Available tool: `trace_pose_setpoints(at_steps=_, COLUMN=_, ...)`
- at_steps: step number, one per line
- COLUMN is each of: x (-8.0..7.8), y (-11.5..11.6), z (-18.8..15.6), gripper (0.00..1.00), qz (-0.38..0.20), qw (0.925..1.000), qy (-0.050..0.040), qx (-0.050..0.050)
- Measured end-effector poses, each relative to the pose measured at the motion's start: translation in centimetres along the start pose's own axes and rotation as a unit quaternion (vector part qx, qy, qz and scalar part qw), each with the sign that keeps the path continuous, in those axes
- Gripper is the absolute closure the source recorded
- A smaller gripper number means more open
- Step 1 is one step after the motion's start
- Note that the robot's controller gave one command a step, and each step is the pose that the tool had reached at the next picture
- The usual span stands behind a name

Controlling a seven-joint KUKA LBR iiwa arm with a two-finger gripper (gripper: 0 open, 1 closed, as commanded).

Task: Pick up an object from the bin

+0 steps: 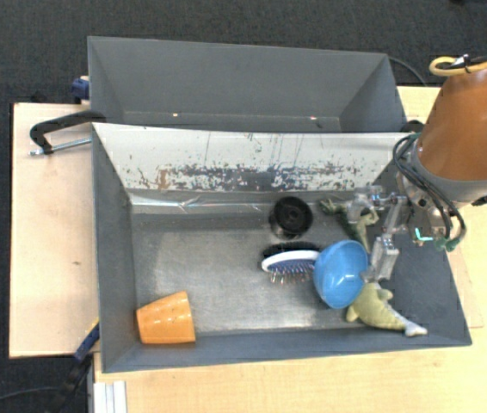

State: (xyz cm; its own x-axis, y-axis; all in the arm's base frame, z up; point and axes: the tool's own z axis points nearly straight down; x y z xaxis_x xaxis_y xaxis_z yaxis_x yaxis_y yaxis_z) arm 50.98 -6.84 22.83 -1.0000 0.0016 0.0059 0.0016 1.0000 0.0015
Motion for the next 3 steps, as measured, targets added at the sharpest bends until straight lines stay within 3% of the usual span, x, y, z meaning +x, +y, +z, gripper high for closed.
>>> trace_pose_setpoints(at_steps=1, x=-1.1, y=3.1, z=14.2, gripper=0.0, qz=0.149, qw=0.9888, qy=-0.001, qx=-0.001)
trace_pose_setpoints(at_steps=2, x=-1.4, y=2.9, z=13.7, gripper=1.0, qz=0.149, qw=0.9888, qy=-0.0071, qx=0.0)
trace_pose_setpoints(at_steps=3, x=-2.2, y=4.6, z=1.2, gripper=1.0, qz=0.145, qw=0.9894, qy=-0.0104, qx=-0.001)
